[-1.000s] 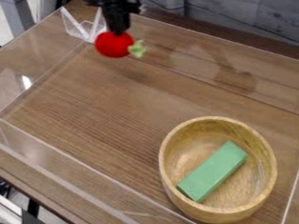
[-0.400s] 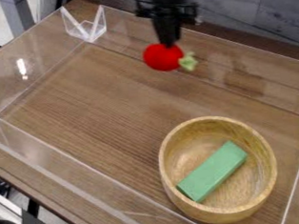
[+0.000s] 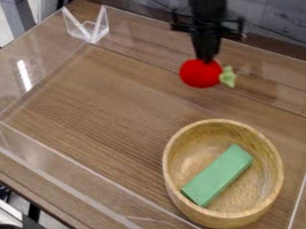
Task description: Move the red fruit to the right
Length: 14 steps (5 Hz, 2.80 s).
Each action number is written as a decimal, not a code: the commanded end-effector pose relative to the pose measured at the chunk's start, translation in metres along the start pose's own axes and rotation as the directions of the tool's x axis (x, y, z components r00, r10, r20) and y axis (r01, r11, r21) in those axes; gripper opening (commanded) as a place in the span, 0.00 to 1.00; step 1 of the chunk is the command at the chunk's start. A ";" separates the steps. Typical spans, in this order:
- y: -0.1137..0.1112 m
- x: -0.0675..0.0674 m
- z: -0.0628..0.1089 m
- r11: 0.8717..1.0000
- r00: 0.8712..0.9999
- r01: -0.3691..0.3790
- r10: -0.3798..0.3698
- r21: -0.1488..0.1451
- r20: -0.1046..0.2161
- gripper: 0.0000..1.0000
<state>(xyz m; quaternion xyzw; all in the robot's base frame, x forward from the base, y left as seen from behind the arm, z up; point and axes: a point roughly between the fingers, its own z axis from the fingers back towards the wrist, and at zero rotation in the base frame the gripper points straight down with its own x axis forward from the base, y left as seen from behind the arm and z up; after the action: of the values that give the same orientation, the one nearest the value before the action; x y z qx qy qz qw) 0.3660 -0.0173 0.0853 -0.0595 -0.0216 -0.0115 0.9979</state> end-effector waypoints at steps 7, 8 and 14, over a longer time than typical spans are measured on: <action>-0.046 0.007 0.016 0.970 0.964 -0.242 0.239 0.015 0.116 0.00; -0.044 0.011 0.023 0.977 0.971 -0.212 0.209 0.016 0.112 0.00; -0.104 0.012 -0.006 0.942 0.934 -0.336 0.332 0.011 0.136 0.00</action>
<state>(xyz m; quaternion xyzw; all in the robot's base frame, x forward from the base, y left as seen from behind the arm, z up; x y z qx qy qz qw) 0.3665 -0.1169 0.0708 -0.0326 -0.0462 0.1679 0.9842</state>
